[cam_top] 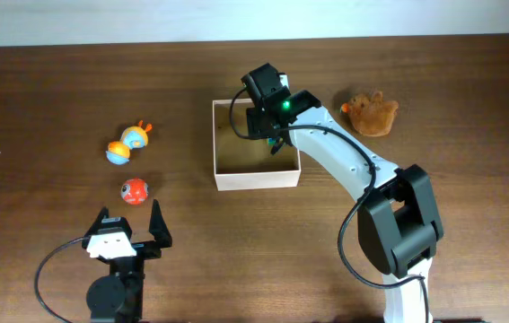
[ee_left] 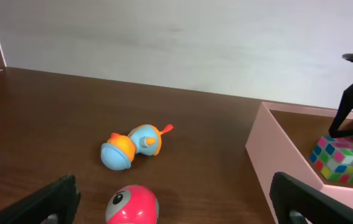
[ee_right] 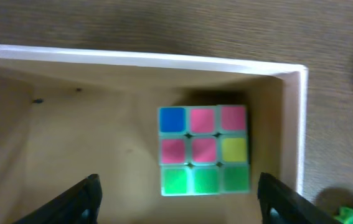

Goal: Pack container
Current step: 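Lower the cube into the box and open the right gripper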

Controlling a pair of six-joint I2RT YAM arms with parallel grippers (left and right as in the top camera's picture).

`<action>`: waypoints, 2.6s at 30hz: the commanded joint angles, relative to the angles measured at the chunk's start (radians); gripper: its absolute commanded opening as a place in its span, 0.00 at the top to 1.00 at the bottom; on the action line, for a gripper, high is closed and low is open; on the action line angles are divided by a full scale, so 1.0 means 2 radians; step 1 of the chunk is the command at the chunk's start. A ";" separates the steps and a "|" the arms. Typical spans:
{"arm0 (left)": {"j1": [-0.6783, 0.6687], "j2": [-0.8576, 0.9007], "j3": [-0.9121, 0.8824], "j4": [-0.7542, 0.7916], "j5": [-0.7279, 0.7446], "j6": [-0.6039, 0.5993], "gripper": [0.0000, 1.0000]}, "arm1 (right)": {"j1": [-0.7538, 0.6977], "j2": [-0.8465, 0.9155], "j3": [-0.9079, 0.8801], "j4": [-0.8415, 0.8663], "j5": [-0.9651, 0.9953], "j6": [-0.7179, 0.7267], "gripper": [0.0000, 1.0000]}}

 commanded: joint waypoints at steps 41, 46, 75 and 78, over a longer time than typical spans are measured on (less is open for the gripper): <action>0.002 -0.005 -0.001 -0.002 -0.002 0.008 0.01 | 0.008 0.058 0.012 0.090 -0.094 -0.188 0.67; 0.002 -0.005 -0.001 -0.002 -0.002 0.008 0.01 | 0.008 0.058 0.012 0.090 -0.077 -0.193 0.67; 0.002 -0.005 -0.001 -0.002 -0.002 0.008 0.01 | 0.008 0.059 0.012 0.085 0.012 -0.205 0.67; 0.002 -0.005 -0.001 -0.002 -0.002 0.008 0.01 | 0.008 0.059 0.012 0.084 0.005 -0.205 0.67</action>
